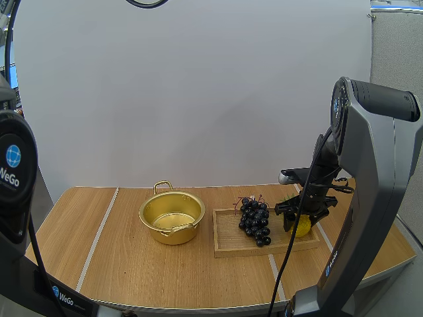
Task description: Open the pot, put the pineapple inside, and close it
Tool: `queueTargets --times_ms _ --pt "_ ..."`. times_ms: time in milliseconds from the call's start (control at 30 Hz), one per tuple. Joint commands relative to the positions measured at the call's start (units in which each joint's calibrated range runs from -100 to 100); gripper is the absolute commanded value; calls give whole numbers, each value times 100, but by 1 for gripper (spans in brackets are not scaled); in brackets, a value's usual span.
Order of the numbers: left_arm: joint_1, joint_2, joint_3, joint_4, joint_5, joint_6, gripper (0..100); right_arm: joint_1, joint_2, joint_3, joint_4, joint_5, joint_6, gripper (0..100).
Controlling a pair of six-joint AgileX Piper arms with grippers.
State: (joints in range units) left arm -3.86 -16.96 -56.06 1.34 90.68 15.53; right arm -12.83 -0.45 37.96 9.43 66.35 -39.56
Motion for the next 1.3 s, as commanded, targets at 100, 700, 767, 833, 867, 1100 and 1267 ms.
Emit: queueTargets --times_ms 100,700,767,833,867,1100,1267 --pt "-19 -24 -37 72 -197 -8 0 12 -3 28 171 132 -105 0" --pt "-19 -24 -37 72 -197 -8 0 12 -631 -475 211 771 -105 0" --pt "-19 -24 -37 72 -197 -8 0 15 -890 -632 266 1004 -105 0" --pt "-19 -24 -37 72 -197 -8 0 15 -1159 -786 317 1242 -105 0" --pt "-19 -24 -37 72 -197 -8 0 15 -1259 -856 343 1382 -105 0" --pt "-19 -24 -37 72 -197 -8 0 15 -1992 -1345 1103 2462 -355 0" --pt "-19 -24 -37 72 -197 -8 0 226 -2296 -1486 1842 3256 -663 0"
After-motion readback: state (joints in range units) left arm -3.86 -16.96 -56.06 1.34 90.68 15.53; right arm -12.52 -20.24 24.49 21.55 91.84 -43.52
